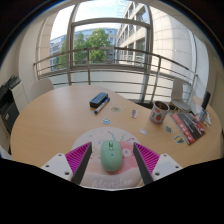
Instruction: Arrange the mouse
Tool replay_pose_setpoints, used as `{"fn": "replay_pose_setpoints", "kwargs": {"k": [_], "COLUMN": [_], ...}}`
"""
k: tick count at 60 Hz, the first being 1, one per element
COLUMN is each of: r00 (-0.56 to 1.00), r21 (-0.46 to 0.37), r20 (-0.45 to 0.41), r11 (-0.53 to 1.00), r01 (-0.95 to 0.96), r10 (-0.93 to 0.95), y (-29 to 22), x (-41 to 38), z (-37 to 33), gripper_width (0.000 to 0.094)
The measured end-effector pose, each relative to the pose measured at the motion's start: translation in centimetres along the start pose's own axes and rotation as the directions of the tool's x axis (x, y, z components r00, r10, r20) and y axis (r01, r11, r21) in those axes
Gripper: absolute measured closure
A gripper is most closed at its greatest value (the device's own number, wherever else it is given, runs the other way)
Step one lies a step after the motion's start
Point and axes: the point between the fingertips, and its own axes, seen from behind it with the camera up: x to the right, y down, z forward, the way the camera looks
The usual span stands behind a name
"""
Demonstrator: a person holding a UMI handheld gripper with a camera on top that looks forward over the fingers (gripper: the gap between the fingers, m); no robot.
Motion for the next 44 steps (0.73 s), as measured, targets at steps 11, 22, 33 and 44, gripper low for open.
{"fn": "replay_pose_setpoints", "kwargs": {"k": [11, 22, 33, 44], "r00": [1.000, 1.000, 1.000, 0.999], "r21": [0.033, 0.061, 0.061, 0.055], "r20": [-0.010, -0.013, -0.004, 0.004], "r11": [0.999, 0.998, 0.998, 0.998], "r01": [-0.002, 0.011, 0.021, 0.039], "r10": [0.003, -0.010, -0.021, -0.039], "y": [-2.6, -2.1, 0.5, 2.2], "x": [-0.2, -0.2, -0.4, -0.5], "z": [-8.0, -15.0, -20.3, -22.9], "gripper_width": [0.0090, 0.0086, 0.0088, 0.0089]}}
